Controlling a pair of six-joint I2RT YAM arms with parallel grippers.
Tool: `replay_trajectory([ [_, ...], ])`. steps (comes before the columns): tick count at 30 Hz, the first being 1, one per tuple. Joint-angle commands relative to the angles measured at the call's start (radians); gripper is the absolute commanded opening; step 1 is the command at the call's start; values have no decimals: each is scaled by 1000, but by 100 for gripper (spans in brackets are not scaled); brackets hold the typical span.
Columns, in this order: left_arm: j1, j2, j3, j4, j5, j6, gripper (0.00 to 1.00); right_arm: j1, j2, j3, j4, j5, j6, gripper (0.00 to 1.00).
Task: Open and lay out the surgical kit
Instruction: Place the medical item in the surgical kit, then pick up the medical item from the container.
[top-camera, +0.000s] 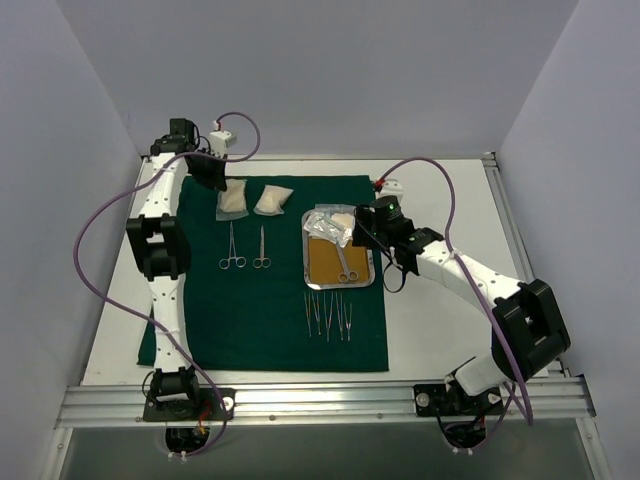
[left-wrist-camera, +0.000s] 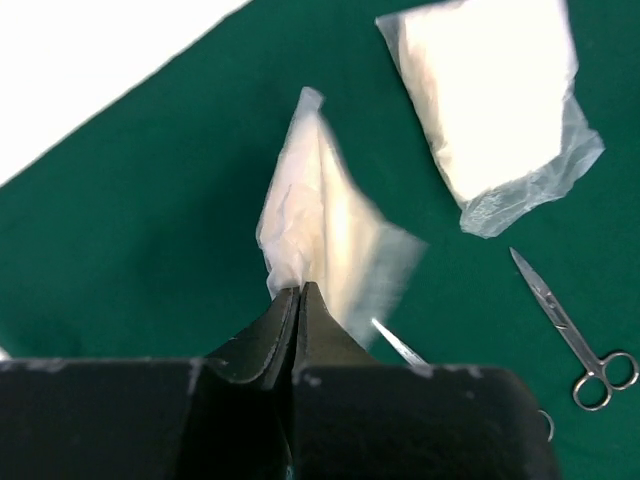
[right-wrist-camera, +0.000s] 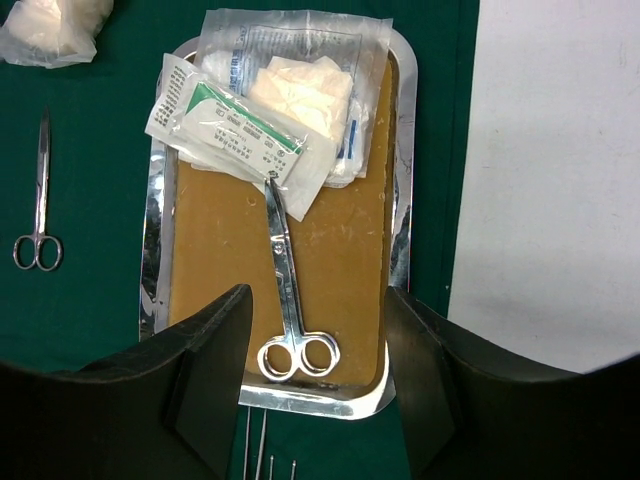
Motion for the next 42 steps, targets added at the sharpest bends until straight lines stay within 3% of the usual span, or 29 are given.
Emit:
replay_trajectory([
  [1,2,8,69,8,62,35,2,-5,20,38,10,-3,-7,51],
  [15,-19,93,46,174,-6,-16,6,9,83,31,56,-66,5,48],
  [19,-19,99,50,183,-41,-39,27,28,167,67,42,-74,-7,41],
  [20,-19,91,46,190,-52,-47,37,35,190,89,16,-51,-21,39],
  [21,-19,84,29,211,-62,-56,40,55,230,135,-34,-25,-32,34],
  [27,-19,-7,-33,248,-158,-120,61,126,354,256,-165,99,-61,31],
  [34,-19,-126,-80,193,-178,-131,64,132,416,347,-256,144,-42,31],
  [42,-16,-303,-204,73,-158,-54,64,118,508,374,-294,46,-47,32],
])
